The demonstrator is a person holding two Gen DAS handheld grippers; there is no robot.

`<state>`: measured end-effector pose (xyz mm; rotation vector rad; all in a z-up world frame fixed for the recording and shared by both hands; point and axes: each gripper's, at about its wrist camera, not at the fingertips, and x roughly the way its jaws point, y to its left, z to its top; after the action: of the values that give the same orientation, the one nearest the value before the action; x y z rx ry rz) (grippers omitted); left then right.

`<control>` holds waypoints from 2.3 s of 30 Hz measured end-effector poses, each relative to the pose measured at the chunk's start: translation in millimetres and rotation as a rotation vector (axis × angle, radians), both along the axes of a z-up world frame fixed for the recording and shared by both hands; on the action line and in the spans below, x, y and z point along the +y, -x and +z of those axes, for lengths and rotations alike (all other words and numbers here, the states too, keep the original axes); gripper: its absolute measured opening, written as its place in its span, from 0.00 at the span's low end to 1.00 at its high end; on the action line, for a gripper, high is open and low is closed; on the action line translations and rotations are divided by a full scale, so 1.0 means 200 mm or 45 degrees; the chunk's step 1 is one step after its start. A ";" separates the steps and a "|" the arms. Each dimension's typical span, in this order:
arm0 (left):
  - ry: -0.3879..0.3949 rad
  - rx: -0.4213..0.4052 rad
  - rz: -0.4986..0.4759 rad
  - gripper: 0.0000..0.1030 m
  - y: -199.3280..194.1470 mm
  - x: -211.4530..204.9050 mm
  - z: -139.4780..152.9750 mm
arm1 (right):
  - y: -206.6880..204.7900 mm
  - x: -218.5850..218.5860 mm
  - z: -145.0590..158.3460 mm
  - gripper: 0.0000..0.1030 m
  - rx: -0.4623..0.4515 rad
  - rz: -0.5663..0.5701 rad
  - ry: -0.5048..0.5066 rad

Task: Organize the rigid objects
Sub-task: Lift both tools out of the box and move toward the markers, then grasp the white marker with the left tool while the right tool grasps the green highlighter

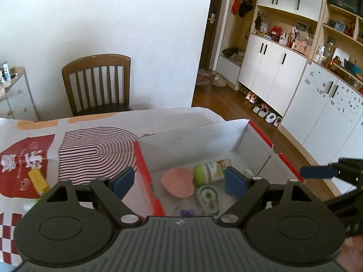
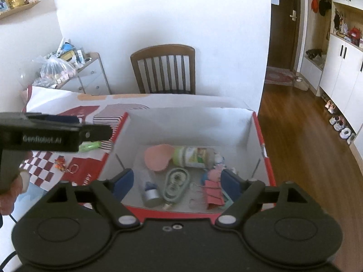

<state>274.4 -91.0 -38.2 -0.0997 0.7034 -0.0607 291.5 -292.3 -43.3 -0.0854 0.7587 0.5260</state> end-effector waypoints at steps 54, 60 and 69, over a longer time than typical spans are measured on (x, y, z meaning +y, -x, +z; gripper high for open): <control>-0.015 0.051 0.175 0.97 0.14 1.35 -0.53 | -0.02 1.29 -0.30 1.00 0.014 0.060 0.079; -0.069 0.071 0.123 0.97 0.03 1.34 -0.65 | -0.11 1.34 -0.39 1.00 0.039 0.042 0.110; -0.115 0.099 0.052 0.97 -0.06 1.33 -0.79 | -0.22 1.42 -0.51 0.96 0.089 0.077 0.137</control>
<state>285.6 174.8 -196.4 -0.0304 0.7803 0.0144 335.0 -7.8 -146.0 -0.1912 0.8548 0.5474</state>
